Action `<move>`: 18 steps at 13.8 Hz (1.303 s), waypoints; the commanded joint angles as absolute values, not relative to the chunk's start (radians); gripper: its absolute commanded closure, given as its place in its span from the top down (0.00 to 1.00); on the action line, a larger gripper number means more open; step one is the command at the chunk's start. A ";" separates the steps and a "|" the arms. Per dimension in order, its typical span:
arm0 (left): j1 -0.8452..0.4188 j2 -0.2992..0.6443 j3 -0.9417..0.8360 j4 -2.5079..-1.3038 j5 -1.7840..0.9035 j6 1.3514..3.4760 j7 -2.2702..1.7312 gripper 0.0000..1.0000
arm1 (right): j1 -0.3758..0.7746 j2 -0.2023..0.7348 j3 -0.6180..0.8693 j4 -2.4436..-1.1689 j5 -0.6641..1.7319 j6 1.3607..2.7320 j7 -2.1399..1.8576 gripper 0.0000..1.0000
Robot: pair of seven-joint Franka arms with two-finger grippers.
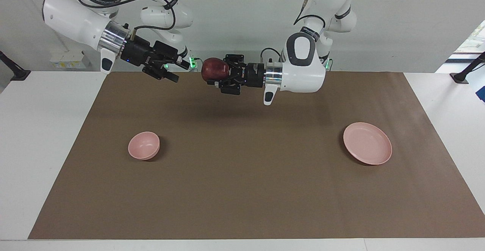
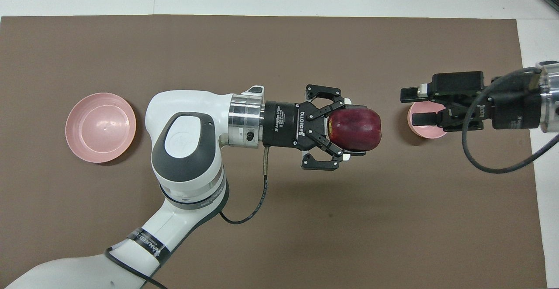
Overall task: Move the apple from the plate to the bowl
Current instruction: 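Grasp the apple with the right gripper while the left gripper holds it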
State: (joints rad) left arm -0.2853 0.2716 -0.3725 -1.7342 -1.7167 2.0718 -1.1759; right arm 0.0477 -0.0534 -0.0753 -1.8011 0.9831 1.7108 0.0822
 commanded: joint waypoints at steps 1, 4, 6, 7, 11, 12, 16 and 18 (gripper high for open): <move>-0.290 0.248 -0.414 -1.749 -1.787 2.169 -1.181 0.00 | 0.060 -0.101 -0.072 -1.868 1.002 1.741 0.063 1.00; -0.290 0.252 -0.440 -1.732 -1.793 2.224 -1.181 0.00 | 0.061 -0.103 -0.071 -1.870 0.994 1.741 0.063 1.00; -0.288 0.261 -0.477 -1.709 -1.802 2.281 -1.181 0.00 | 0.061 -0.107 -0.071 -1.874 0.988 1.740 0.061 1.00; -0.290 0.270 -0.492 -1.704 -1.807 2.313 -1.183 0.00 | 0.070 -0.107 -0.071 -1.875 0.976 1.741 0.061 1.00; -0.294 0.293 -0.551 -1.666 -1.810 2.414 -1.183 0.00 | 0.081 -0.110 -0.071 -1.881 0.960 1.732 0.067 1.00; -0.302 0.295 -0.555 -1.661 -1.810 2.425 -1.183 0.00 | 0.080 -0.110 -0.071 -1.881 0.956 1.724 0.069 1.00; -0.311 0.301 -0.563 -1.657 -1.810 2.456 -1.181 0.00 | 0.060 -0.115 -0.072 -1.879 0.948 1.652 0.063 1.00; -0.313 0.301 -0.565 -1.649 -1.810 2.473 -1.181 0.00 | 0.046 -0.115 -0.077 -1.876 0.950 1.626 0.061 1.00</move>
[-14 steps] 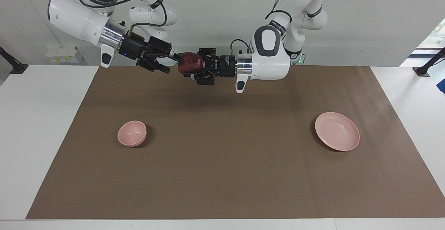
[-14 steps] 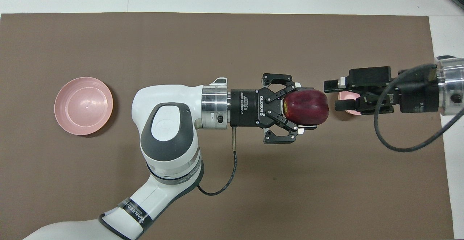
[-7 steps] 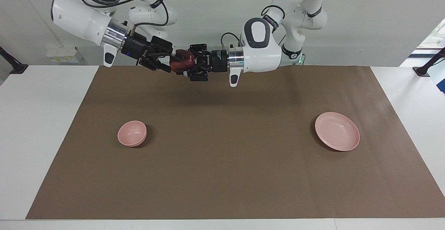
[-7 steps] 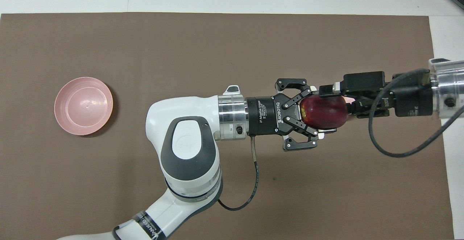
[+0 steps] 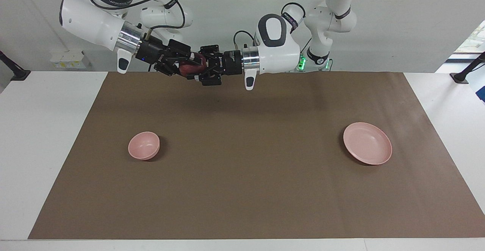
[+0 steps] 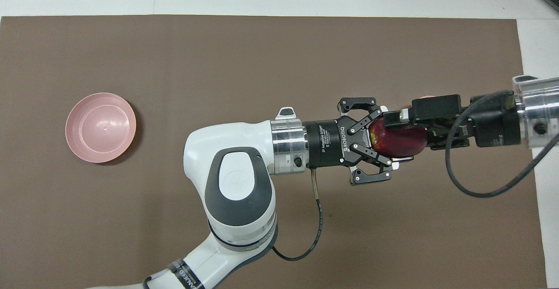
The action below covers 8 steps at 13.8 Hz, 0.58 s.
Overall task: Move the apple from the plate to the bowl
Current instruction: 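Grasp the apple with the right gripper while the left gripper holds it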
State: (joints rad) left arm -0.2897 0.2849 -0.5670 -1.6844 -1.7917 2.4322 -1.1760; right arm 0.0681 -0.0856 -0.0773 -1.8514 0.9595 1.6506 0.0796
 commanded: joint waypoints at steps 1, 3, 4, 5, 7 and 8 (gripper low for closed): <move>-0.313 0.301 -0.565 -1.651 -1.810 2.474 -1.181 0.00 | 0.043 -0.117 -0.080 -1.876 0.951 1.618 0.061 1.00; -0.313 0.301 -0.565 -1.649 -1.810 2.474 -1.181 0.00 | 0.044 -0.118 -0.081 -1.878 0.951 1.608 0.055 1.00; -0.313 0.301 -0.565 -1.651 -1.810 2.474 -1.181 0.00 | 0.046 -0.120 -0.081 -1.879 0.951 1.605 0.057 1.00; -0.313 0.302 -0.565 -1.651 -1.810 2.474 -1.181 0.00 | 0.046 -0.123 -0.081 -1.879 0.951 1.594 0.055 1.00; -0.313 0.301 -0.565 -1.651 -1.810 2.473 -1.181 0.00 | 0.044 -0.123 -0.081 -1.879 0.948 1.588 0.051 1.00; -0.313 0.301 -0.565 -1.651 -1.810 2.474 -1.181 0.00 | 0.044 -0.123 -0.083 -1.879 0.948 1.588 0.046 1.00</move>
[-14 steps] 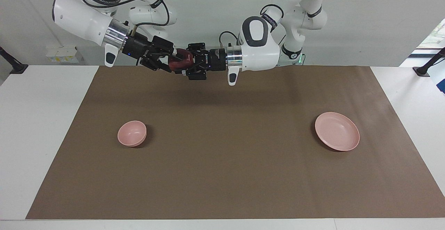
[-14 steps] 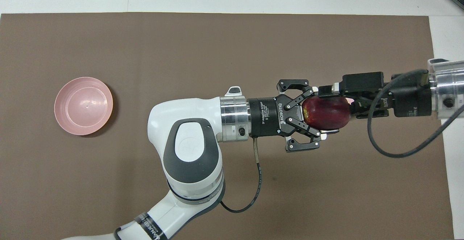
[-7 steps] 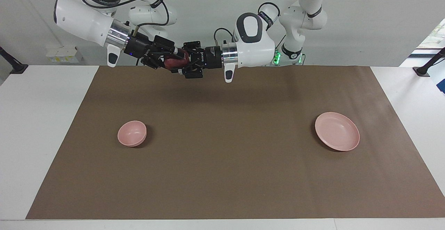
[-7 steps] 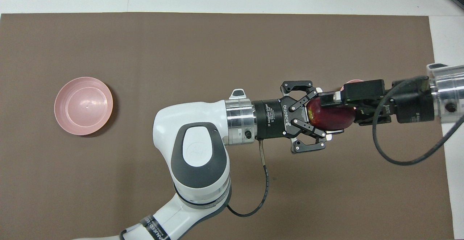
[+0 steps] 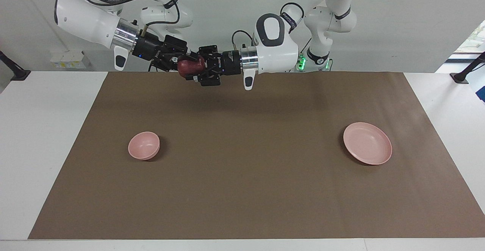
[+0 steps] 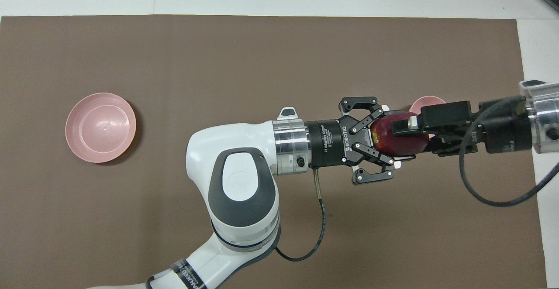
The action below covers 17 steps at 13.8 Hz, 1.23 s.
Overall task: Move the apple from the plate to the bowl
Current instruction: 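Grasp the apple with the right gripper while the left gripper holds it, then open the left gripper and withdraw it while the right gripper carries the apple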
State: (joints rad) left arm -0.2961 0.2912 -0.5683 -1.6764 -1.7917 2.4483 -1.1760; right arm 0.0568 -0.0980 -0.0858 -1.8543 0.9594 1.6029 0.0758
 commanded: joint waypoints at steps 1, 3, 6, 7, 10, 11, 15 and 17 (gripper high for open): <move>-0.313 0.301 -0.565 -1.651 -1.810 2.473 -1.181 0.00 | 0.044 -0.121 -0.081 -1.879 0.946 1.589 0.046 0.72; -0.313 0.301 -0.565 -1.651 -1.810 2.473 -1.181 0.00 | 0.057 -0.120 -0.081 -1.878 0.911 1.600 0.055 0.00; -0.313 0.301 -0.563 -1.649 -1.807 2.470 -1.183 0.11 | 0.061 -0.109 -0.074 -1.864 0.881 1.618 0.089 0.00; -0.311 0.301 -0.563 -1.648 -1.801 2.464 -1.181 0.99 | 0.061 -0.107 -0.075 -1.862 0.874 1.620 0.089 0.00; -0.298 0.299 -0.560 -1.646 -1.793 2.453 -1.181 1.00 | 0.057 -0.091 -0.075 -1.839 0.772 1.634 0.081 0.00; -0.296 0.299 -0.558 -1.646 -1.783 2.453 -1.177 1.00 | 0.057 -0.086 -0.075 -1.839 0.726 1.663 0.078 0.00; -0.262 0.290 -0.551 -1.651 -1.567 2.413 -1.173 1.00 | 0.058 -0.075 -0.075 -1.839 0.487 1.749 0.077 0.00; -0.207 0.279 -0.551 -1.649 -1.412 2.351 -1.177 1.00 | 0.060 -0.069 -0.074 -1.839 0.343 1.782 0.072 0.00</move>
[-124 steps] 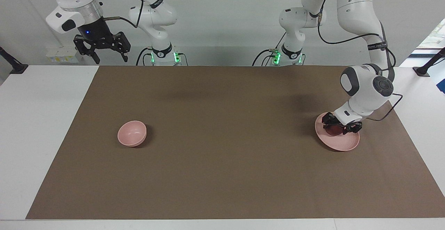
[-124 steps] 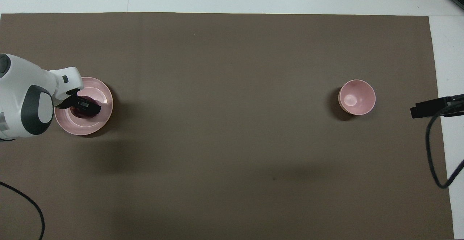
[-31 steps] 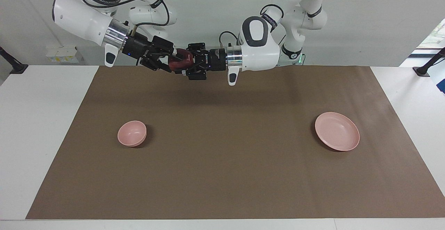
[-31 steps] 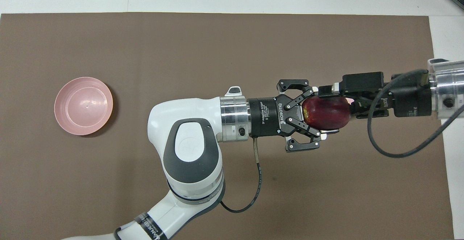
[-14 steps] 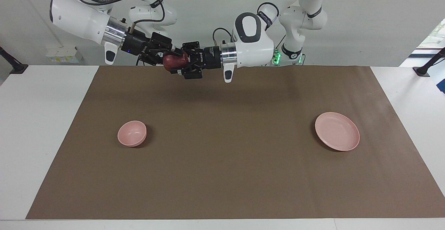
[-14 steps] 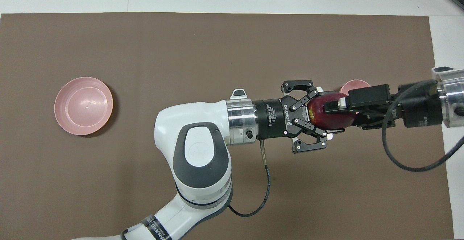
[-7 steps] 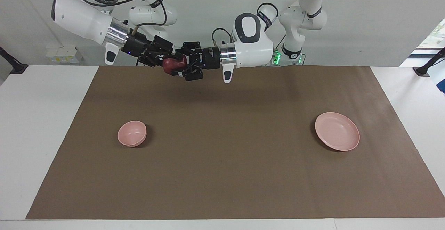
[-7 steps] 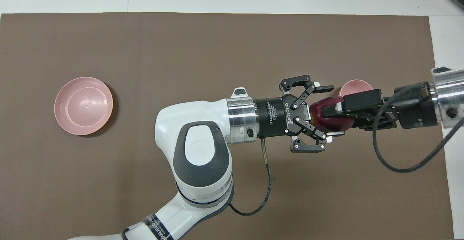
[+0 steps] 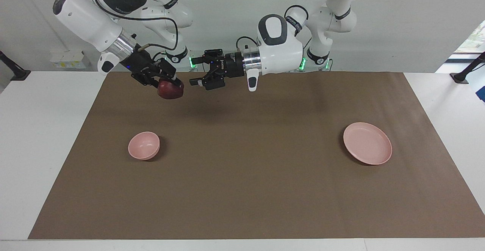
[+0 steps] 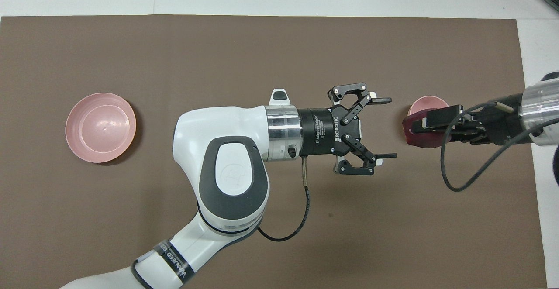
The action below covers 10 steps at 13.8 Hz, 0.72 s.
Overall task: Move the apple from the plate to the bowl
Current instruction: 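Open the left gripper and withdraw it while the right gripper carries the apple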
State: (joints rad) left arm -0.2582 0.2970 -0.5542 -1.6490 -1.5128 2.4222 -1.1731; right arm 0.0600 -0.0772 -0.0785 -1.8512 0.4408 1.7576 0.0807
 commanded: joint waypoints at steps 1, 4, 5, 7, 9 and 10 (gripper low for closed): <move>-0.166 0.269 -0.551 -1.651 -1.317 2.298 -1.172 1.00 | 0.060 -0.046 -0.074 -1.839 0.297 1.784 0.046 0.00; -0.092 0.250 -0.552 -1.646 -1.013 2.176 -1.114 1.00 | 0.061 0.040 -0.072 -1.839 0.124 1.877 -0.020 0.00; -0.065 0.249 -0.552 -1.638 -0.949 2.110 -1.065 1.00 | 0.061 0.075 -0.072 -1.839 0.056 1.920 -0.032 0.00; -0.002 0.242 -0.551 -1.635 -0.849 1.976 -0.897 1.00 | 0.061 0.129 -0.072 -1.839 -0.020 1.989 -0.037 0.00; 0.029 0.241 -0.549 -1.637 -0.684 1.934 -0.737 1.00 | 0.061 0.159 -0.072 -1.839 -0.093 2.025 -0.032 0.00; 0.038 0.238 -0.551 -1.637 -0.592 1.922 -0.685 1.00 | 0.061 0.179 -0.072 -1.839 -0.097 2.029 -0.028 0.00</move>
State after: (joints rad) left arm 0.0170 0.2561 -0.5476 -1.6336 -0.7193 1.9628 -0.7846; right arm 0.0628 0.1590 -0.0752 -1.8539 -0.0612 2.0217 -0.0137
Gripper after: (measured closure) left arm 0.000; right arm 0.163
